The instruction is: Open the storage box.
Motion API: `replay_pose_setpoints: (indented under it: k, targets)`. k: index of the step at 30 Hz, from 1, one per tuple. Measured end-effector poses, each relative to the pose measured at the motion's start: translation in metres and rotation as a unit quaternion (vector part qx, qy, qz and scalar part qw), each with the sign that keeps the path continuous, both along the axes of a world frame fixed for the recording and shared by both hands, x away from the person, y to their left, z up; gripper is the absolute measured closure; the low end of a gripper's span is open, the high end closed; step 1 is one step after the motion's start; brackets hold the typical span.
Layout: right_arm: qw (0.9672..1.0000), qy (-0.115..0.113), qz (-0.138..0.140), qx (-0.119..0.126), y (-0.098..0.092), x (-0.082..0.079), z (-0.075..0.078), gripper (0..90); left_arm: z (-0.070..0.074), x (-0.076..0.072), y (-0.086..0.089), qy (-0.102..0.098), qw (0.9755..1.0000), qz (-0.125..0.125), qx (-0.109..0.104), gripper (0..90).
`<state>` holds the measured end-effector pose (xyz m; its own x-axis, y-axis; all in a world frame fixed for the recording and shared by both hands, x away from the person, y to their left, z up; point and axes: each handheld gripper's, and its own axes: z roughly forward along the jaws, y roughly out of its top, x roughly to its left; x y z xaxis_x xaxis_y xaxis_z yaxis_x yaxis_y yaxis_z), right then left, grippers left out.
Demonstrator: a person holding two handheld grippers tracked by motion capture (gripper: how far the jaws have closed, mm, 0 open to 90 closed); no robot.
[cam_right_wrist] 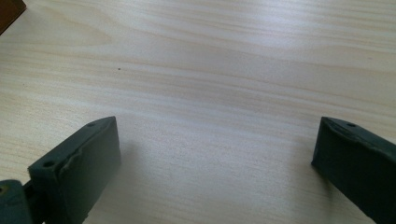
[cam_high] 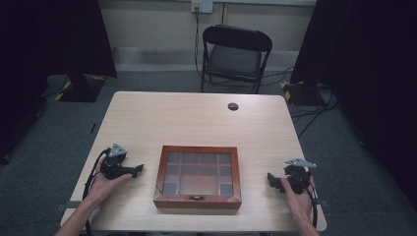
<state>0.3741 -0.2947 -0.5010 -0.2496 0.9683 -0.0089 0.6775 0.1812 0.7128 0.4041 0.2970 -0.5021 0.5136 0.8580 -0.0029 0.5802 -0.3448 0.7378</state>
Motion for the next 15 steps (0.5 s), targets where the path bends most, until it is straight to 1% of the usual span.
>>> replay_pose_setpoints:
  k: [2, 6, 8, 9, 10, 11, 12, 13, 14, 15]
  targets:
    - [1.0000, 0.000, -0.001, -0.001, 0.000, 0.000, 0.000, 0.0, 0.001, 0.001, 0.001, 0.001, 0.9999, -0.015, 0.004, 14.8]
    - [1.0000, 0.001, -0.001, -0.001, 0.000, 0.000, 0.000, 0.0, 0.003, 0.000, 0.001, 0.009, 0.9999, -0.011, 0.007, 16.7]
    - [1.0000, 0.001, -0.001, -0.001, 0.000, 0.000, 0.000, 0.0, 0.005, -0.001, 0.002, 0.013, 0.9998, -0.010, 0.009, 21.0]
    - [1.0000, 0.001, -0.001, -0.001, 0.000, 0.000, 0.000, 0.0, 0.006, -0.001, 0.003, 0.019, 0.9998, -0.007, -0.005, 22.7]
    - [1.0000, 0.001, -0.001, -0.001, 0.000, 0.000, 0.000, 0.0, 0.008, -0.002, 0.005, 0.024, 0.9996, -0.010, -0.005, 23.6]
    - [1.0000, 0.001, -0.001, -0.001, 0.000, 0.000, 0.000, 0.0, 0.008, -0.002, 0.005, 0.024, 0.9996, -0.010, -0.005, 23.7]
    - [1.0000, 0.001, -0.001, -0.001, 0.000, 0.000, 0.000, 0.0, 0.010, -0.003, 0.006, 0.028, 0.9994, 0.003, -0.022, 25.5]
    - [1.0000, 0.001, -0.001, -0.001, 0.000, 0.000, 0.000, 0.0, 0.012, -0.003, 0.007, 0.027, 0.9994, 0.008, -0.023, 26.7]
    - [1.0000, 0.001, -0.001, -0.001, 0.000, 0.000, 0.000, 0.0, 0.012, -0.003, 0.007, 0.027, 0.9994, 0.008, -0.023, 27.1]
    - [1.0000, 0.001, 0.000, -0.001, 0.000, 0.000, 0.000, 0.0, 0.015, -0.004, 0.008, 0.022, 0.9992, 0.013, -0.032, 27.9]
